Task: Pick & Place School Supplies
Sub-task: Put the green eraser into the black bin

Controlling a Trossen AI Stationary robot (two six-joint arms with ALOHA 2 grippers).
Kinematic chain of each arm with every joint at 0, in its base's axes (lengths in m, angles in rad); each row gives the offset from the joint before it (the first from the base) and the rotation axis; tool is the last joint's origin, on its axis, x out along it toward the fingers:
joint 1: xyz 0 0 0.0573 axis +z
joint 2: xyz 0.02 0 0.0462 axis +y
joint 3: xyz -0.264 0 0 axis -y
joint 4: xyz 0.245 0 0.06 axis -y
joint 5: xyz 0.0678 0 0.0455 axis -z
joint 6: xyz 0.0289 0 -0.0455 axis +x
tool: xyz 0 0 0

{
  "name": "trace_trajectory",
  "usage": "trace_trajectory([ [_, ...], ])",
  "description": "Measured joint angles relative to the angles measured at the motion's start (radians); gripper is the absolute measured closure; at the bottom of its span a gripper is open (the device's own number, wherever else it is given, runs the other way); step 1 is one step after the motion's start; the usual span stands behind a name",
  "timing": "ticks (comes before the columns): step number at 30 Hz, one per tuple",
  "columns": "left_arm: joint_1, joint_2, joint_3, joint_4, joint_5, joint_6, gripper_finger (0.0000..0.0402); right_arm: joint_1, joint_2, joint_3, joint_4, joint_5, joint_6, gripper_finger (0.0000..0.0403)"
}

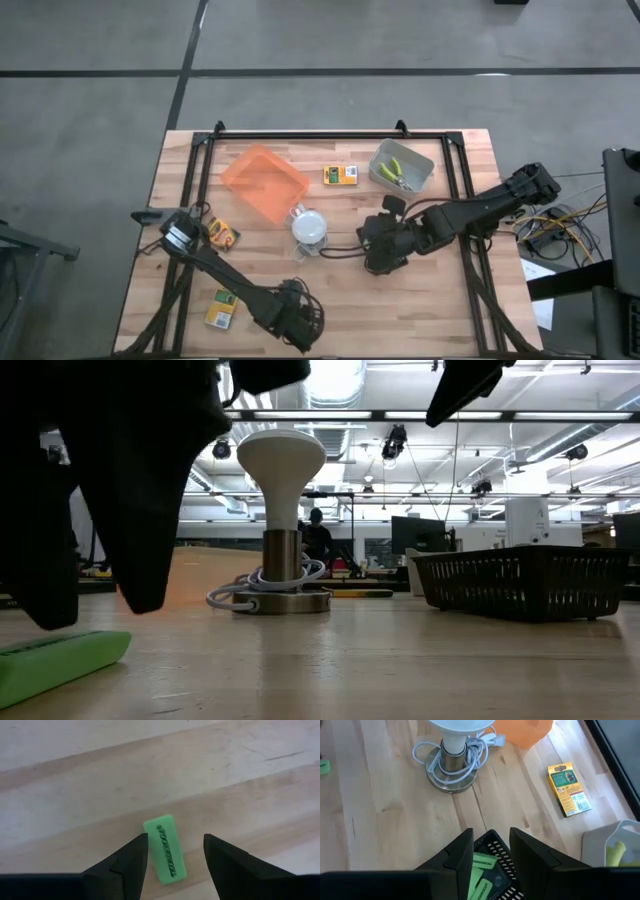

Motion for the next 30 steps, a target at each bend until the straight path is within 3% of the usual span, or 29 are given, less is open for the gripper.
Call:
trace_trajectory([
  [7,0.002,0.001,-0.04,0.011,0.073,-0.001,0.0205,0.0,0.0,0.0,0.001,0.0,-0.014,0.0287],
  [20,0.011,-0.002,-0.066,0.106,0.076,0.002,0.0205,0.0,0.001,0.0,0.001,0.0,-0.032,0.0282],
  [30,0.018,-0.006,-0.101,0.149,0.145,-0.002,0.0221,0.0,0.001,0.0,0.002,0.0,-0.033,0.0288],
])
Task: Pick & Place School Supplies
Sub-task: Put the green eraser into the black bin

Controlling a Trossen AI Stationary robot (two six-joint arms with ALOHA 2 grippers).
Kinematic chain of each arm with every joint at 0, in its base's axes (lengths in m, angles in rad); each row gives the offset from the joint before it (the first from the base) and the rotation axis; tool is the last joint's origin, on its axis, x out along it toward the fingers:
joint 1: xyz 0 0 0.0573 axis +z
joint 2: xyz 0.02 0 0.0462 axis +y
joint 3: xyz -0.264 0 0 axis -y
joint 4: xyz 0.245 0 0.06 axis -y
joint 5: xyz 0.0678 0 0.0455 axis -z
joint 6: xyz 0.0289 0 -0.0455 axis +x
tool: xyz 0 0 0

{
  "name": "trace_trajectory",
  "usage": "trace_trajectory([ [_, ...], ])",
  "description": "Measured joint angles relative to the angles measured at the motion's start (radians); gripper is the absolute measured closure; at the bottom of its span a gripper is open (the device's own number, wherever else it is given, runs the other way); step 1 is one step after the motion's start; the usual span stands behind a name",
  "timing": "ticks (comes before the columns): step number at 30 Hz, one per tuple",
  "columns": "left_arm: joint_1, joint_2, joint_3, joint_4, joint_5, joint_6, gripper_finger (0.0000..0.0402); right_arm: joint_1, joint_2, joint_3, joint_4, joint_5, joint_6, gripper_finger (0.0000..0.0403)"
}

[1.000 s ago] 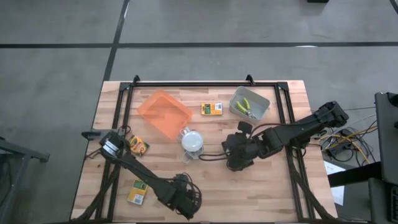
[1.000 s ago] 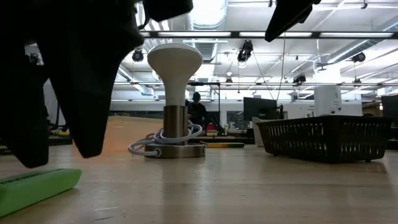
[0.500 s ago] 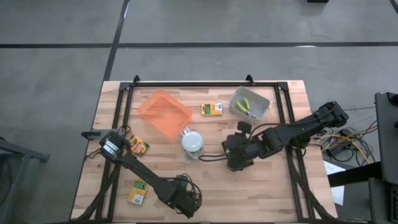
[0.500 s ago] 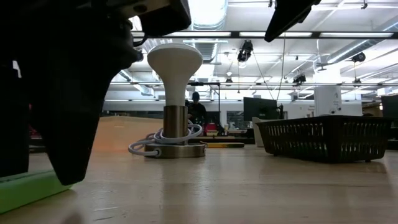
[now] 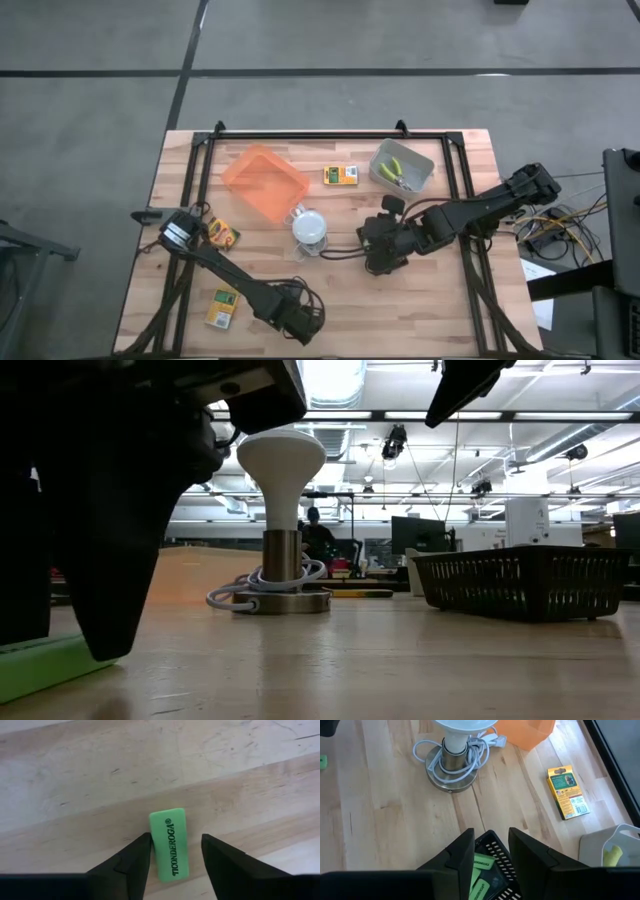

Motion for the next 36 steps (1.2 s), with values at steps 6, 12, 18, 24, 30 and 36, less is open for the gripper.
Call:
trace_trajectory([
  [6,0.002,0.001,0.003,-0.018,0.011,-0.001,0.0272,0.0,0.0,0.0,0.001,0.0,0.0,0.0284],
  [12,0.001,-0.001,0.003,-0.021,0.013,-0.003,0.0316,0.0,0.0,0.0,0.001,0.0,0.0,0.0292],
  [18,0.001,-0.019,0.003,-0.036,0.011,-0.003,0.0321,0.0,0.0,0.0,0.002,0.0,0.0,0.0292],
  [24,0.001,-0.047,0.0,-0.081,0.016,-0.003,0.0321,0.0,0.0,0.0,0.002,0.0,0.0,0.0289],
  [30,0.004,-0.078,0.0,-0.089,0.01,0.009,0.0321,0.0,0.0,-0.001,0.002,0.0,0.0,0.0296],
  [36,0.004,-0.163,0.0,-0.097,-0.09,0.077,0.0321,0.003,0.0,-0.001,0.004,-0.003,0.001,0.0296],
])
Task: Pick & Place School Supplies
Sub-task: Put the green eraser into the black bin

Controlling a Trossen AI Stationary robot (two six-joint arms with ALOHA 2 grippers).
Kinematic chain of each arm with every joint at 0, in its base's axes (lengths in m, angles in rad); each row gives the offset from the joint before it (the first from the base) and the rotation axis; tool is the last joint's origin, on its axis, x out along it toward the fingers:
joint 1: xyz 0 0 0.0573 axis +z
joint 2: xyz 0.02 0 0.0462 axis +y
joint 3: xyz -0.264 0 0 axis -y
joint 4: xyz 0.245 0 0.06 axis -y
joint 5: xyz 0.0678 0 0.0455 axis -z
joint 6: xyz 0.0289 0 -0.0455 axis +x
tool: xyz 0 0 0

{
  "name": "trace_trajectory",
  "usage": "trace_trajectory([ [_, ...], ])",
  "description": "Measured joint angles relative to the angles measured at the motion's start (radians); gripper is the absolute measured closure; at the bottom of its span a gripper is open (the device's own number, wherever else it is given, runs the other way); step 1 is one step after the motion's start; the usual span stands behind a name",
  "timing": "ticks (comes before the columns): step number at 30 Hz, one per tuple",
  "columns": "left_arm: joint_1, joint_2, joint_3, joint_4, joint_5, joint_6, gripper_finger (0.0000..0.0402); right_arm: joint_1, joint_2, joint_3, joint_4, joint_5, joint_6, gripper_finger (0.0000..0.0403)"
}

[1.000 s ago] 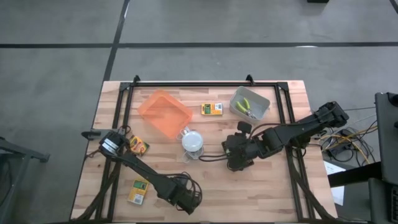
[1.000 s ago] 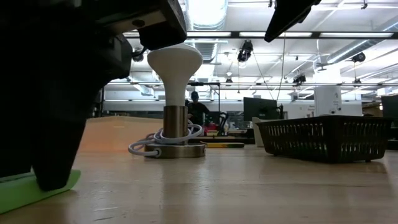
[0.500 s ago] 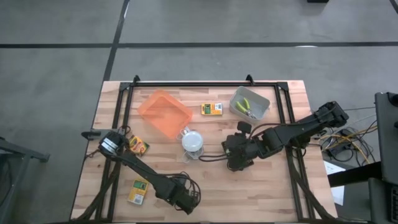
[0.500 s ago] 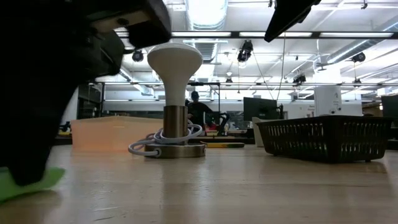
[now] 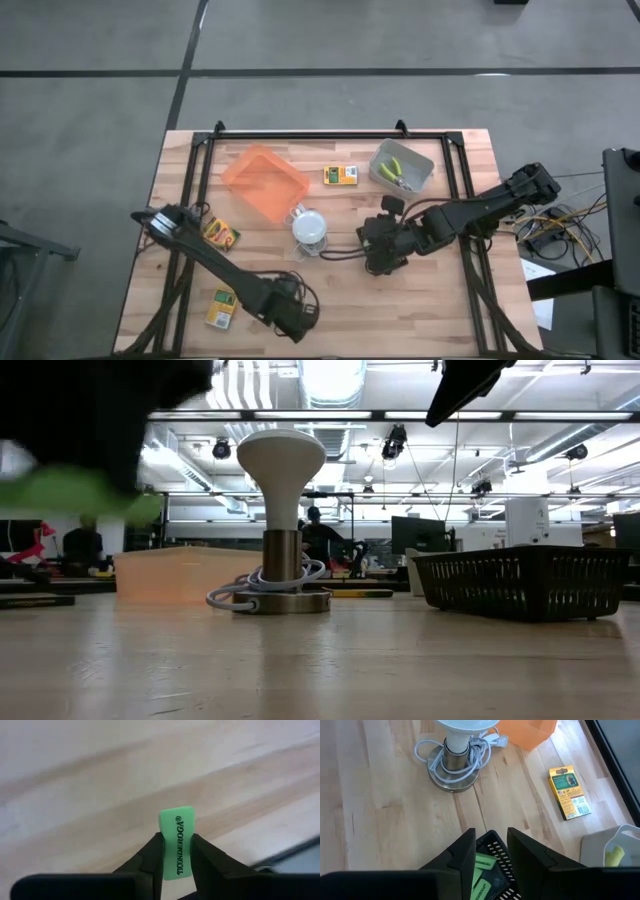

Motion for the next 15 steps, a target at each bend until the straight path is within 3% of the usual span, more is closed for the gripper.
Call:
trace_trajectory([
  [10,-0.001,-0.232,-0.005,0.017,-0.502,0.315,0.0321,0.009,0.0,0.0,0.002,-0.004,0.0,0.0285],
  [15,-0.001,-0.325,-0.005,0.02,-0.66,0.581,0.0321,0.027,0.0,0.0,0.002,-0.026,-0.001,0.0293],
])
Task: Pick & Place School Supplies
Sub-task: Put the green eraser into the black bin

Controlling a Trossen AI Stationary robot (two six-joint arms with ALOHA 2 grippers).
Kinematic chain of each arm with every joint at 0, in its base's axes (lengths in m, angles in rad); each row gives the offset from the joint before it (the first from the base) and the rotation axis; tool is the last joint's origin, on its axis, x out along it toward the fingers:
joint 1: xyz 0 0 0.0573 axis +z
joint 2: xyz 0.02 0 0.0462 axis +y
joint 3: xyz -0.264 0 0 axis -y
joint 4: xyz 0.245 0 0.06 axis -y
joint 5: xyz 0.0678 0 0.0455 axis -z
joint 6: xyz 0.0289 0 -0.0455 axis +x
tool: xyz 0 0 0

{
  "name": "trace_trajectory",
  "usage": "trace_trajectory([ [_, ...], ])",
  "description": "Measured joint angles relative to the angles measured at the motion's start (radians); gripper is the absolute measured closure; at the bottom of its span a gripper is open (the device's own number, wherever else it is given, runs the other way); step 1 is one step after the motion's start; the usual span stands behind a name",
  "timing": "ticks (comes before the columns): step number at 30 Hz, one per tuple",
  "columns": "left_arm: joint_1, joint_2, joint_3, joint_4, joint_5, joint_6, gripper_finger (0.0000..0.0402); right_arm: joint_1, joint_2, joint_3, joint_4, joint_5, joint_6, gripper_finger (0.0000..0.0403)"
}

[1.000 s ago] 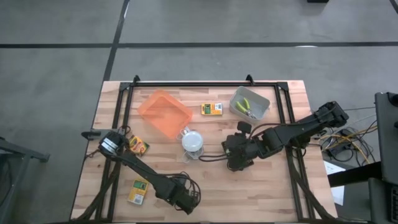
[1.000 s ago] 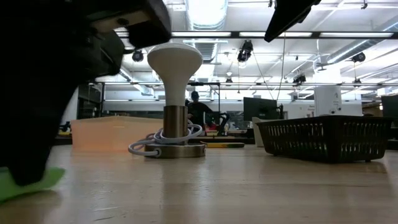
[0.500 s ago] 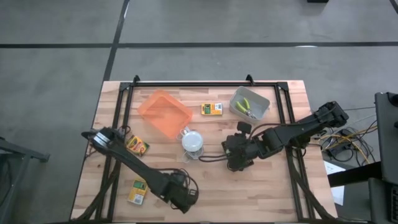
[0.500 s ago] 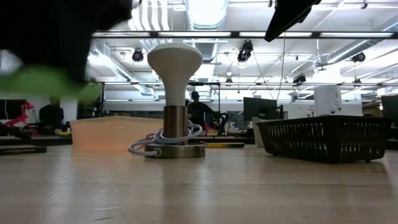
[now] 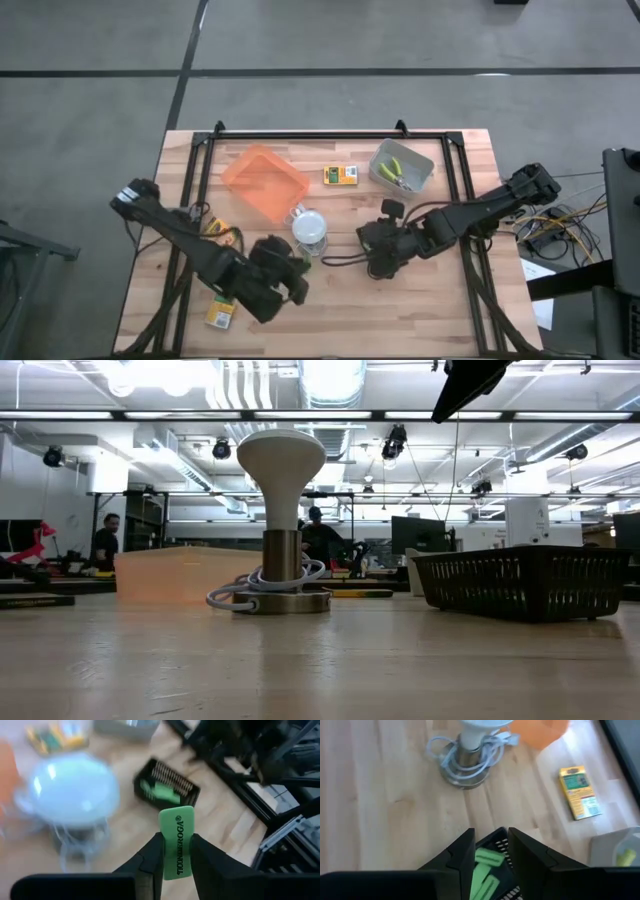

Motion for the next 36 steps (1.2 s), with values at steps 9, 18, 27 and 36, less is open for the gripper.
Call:
trace_trajectory([
  [9,0.0,-0.042,-0.007,0.096,-0.124,0.433,0.0321,0.042,0.0,0.0,0.047,-0.027,-0.009,0.0309],
  [18,0.003,-0.056,-0.159,0.54,-0.05,0.829,0.0321,0.093,0.0,0.0,0.326,0.024,-0.202,0.0321],
  [27,0.04,-0.128,-0.373,1.02,0.005,1.054,0.0321,0.1,0.003,-0.001,0.43,0.128,-0.199,0.0309],
  [36,0.072,-0.146,-0.466,1.21,-0.198,0.976,0.0321,0.107,0.004,-0.007,0.52,0.339,-0.111,0.0297],
])
